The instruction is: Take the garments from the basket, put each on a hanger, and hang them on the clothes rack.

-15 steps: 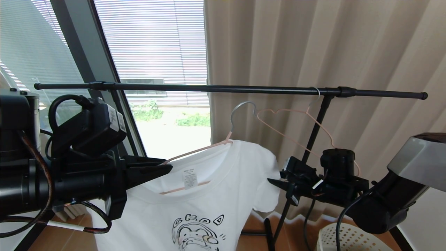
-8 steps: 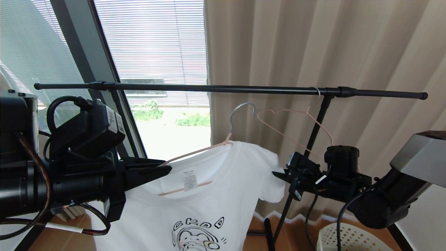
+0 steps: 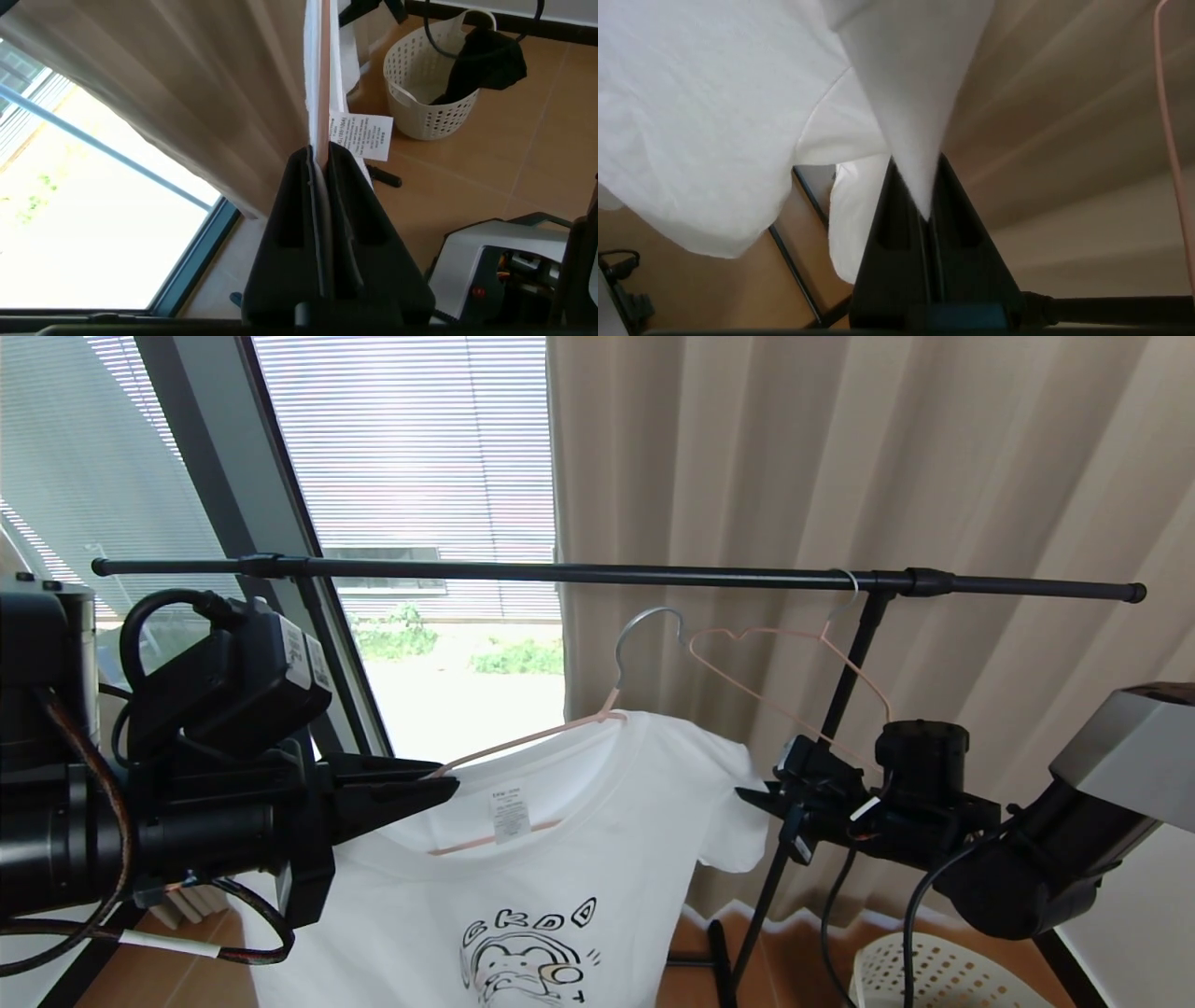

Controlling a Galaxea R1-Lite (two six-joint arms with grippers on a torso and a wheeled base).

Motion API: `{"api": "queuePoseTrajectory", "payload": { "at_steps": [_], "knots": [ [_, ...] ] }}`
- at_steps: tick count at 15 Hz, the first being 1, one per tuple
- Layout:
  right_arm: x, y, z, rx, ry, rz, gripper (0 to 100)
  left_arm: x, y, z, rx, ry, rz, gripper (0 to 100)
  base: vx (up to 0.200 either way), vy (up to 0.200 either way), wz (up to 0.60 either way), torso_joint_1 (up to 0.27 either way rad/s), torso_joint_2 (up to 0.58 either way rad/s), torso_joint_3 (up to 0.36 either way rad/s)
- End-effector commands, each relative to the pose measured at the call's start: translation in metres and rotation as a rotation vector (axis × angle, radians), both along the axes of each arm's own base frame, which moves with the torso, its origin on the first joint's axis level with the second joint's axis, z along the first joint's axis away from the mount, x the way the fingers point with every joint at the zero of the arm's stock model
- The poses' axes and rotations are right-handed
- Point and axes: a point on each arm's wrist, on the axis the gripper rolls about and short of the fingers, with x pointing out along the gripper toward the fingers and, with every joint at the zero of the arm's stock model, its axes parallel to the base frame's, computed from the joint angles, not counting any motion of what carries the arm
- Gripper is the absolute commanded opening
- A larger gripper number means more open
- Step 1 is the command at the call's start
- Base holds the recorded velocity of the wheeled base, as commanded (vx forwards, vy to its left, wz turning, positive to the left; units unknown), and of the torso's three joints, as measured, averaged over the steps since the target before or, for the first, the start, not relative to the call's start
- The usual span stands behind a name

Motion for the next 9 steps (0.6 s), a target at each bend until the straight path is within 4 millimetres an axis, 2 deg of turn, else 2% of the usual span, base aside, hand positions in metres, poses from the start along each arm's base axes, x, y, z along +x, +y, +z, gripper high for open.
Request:
{"api": "queuePoseTrajectory", "payload": {
  "at_steps": [1, 9],
  "knots": [
    [0.0014, -0.0021, -0.0004, 0.000, 0.000, -0.006, 0, 0.0001, -0.0001, 0.0001, 0.000, -0.001, 0.000, 0, 0.000, 0.000, 0.00, 0.000, 0.00, 0.000],
    [0.0078, -0.0083, -0.0018, 0.002, -0.003, -0.028, 0, -0.0008, 0.0006, 0.0006, -0.009, 0.007, 0.006, 0, 0.000, 0.000, 0.00, 0.000, 0.00, 0.000]
  ]
}}
